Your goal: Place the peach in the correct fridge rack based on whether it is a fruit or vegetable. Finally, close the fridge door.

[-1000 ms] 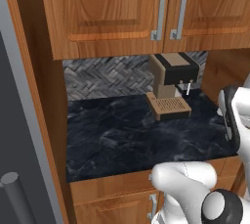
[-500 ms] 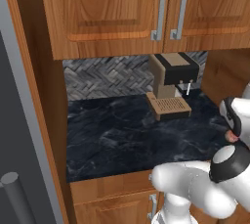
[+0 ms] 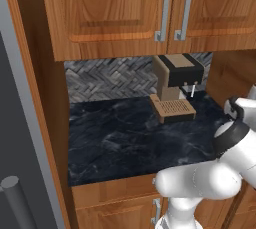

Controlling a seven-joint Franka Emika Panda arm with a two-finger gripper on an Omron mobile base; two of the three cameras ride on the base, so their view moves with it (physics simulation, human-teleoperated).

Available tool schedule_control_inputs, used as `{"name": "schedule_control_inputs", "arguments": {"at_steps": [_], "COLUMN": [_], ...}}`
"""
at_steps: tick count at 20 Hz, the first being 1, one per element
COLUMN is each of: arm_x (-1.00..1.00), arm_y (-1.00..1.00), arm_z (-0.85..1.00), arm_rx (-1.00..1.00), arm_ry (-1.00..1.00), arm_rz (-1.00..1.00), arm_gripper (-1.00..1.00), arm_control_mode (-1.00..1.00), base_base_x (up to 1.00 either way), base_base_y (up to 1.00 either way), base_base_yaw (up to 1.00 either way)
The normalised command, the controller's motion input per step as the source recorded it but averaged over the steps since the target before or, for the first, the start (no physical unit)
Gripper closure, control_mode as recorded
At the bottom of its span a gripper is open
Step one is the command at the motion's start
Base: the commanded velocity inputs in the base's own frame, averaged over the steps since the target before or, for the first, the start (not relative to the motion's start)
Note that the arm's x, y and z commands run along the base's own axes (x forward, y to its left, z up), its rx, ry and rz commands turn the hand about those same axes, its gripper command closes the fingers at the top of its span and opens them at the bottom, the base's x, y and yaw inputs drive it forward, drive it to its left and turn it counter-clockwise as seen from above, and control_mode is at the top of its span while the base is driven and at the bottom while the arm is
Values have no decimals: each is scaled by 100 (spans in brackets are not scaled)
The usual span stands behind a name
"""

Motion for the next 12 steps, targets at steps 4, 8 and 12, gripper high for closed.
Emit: {"name": "schedule_control_inputs", "arguments": {"at_steps": [4,8,12], "arm_x": [7,10,12], "arm_y": [0,0,0], "arm_z": [-34,-32,-26], "arm_rx": [2,1,0], "arm_ry": [0,0,0], "arm_rz": [1,0,0], "arm_gripper": [-100,-100,-100], "arm_control_mode": [-100,-100,-100], "base_base_x": [0,0,0], "base_base_y": [0,0,0], "base_base_yaw": [0,0,0]}}
